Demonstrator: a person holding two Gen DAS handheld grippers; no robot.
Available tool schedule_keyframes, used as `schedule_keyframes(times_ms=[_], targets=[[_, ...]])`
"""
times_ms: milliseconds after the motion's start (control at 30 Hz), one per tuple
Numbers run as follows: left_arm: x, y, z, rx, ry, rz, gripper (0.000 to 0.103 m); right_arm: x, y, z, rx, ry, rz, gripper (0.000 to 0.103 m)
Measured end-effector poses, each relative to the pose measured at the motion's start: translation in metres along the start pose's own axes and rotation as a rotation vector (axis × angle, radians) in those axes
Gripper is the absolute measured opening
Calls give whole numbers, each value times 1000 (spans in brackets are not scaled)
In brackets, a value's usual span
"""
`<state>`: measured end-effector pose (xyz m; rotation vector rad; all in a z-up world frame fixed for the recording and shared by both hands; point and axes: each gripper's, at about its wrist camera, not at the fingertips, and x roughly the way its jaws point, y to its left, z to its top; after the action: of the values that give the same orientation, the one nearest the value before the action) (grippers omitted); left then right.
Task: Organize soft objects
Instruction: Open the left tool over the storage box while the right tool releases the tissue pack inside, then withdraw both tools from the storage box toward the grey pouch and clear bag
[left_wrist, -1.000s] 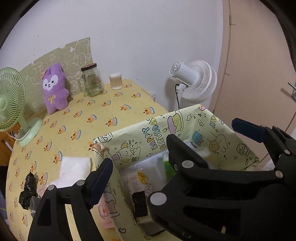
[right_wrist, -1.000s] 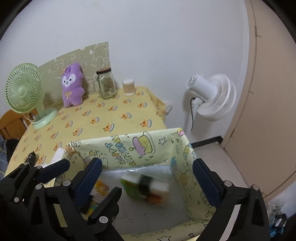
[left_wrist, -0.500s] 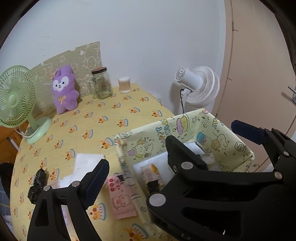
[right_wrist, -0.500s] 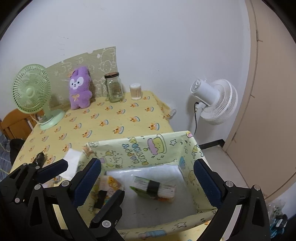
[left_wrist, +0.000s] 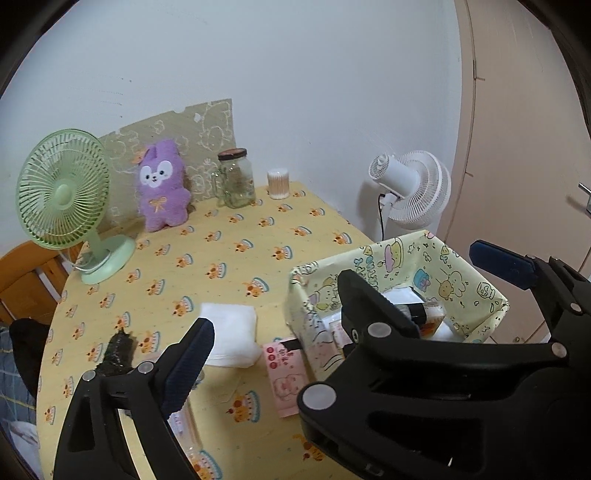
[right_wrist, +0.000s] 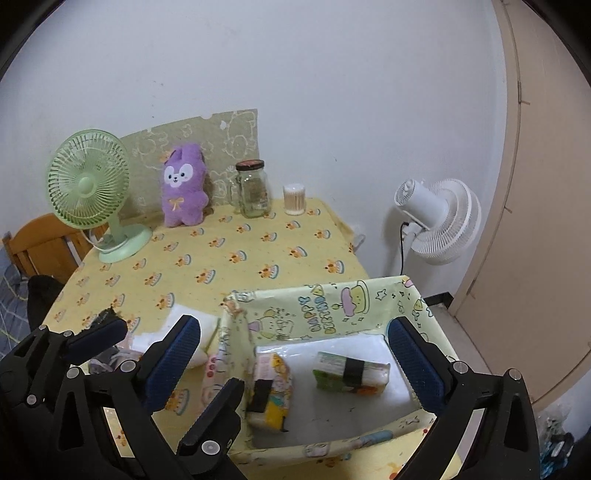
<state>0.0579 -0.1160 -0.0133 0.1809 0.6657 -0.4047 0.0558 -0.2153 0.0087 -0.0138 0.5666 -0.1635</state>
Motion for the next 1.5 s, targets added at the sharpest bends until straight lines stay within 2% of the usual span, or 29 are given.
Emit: schedule_keyframes(times_ms=[467, 1100, 1333, 1500], targets=[[-38, 37, -20, -28, -51, 56, 96, -31, 45, -9, -2, -38, 4, 103], [-76, 73, -53, -74, -119, 148, 96, -57, 96, -29, -14, -91, 78, 102], [-78, 84, -69, -126, -131, 142, 96, -60, 106, -40, -16, -111, 96, 99], [-65, 90, -84, -173, -107, 160, 96, -48, 110, -53, -8, -106, 86, 95]])
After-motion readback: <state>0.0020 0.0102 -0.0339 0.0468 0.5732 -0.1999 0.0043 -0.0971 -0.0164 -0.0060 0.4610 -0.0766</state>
